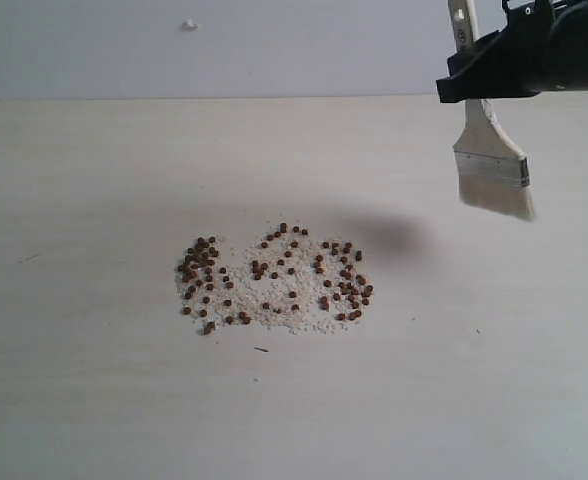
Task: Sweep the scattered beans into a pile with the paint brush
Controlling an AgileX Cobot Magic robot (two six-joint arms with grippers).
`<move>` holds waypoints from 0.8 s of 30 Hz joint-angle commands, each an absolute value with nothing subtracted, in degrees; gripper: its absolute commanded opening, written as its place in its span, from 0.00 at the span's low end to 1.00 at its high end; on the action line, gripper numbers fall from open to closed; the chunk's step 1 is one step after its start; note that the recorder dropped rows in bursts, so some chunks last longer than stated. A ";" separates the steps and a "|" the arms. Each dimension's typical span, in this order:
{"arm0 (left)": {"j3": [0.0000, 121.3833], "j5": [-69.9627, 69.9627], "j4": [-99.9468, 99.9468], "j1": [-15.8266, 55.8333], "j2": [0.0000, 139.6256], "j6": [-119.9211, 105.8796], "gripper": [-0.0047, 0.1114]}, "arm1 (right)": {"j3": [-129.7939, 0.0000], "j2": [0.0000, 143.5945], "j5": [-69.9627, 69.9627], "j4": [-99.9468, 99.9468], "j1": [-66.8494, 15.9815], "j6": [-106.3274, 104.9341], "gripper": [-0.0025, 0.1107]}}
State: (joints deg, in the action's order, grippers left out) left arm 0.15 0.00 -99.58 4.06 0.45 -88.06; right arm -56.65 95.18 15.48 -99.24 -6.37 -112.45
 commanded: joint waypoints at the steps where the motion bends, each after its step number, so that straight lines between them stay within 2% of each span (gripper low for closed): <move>1: 0.00 -0.32 -99.95 3.98 0.29 -88.06 0.04 | -57.58 95.18 2.33 -87.13 -7.38 -90.77 0.02; 10: 0.00 -0.32 -99.95 3.98 0.29 -88.06 0.04 | -53.77 95.18 -20.98 -48.97 -14.52 -45.81 0.02; 15: 0.00 -0.32 -99.95 3.98 0.29 -88.06 0.04 | -48.44 95.18 -27.90 -27.05 -14.69 -19.93 0.02; 24: 0.00 -0.32 -99.95 3.98 0.29 -88.06 0.04 | -36.34 95.18 -43.34 -25.00 -17.02 -20.44 0.02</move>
State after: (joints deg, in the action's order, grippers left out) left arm 0.15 0.00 -99.58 4.06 0.45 -88.06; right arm -39.34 95.28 -37.48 -25.07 -15.27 -18.75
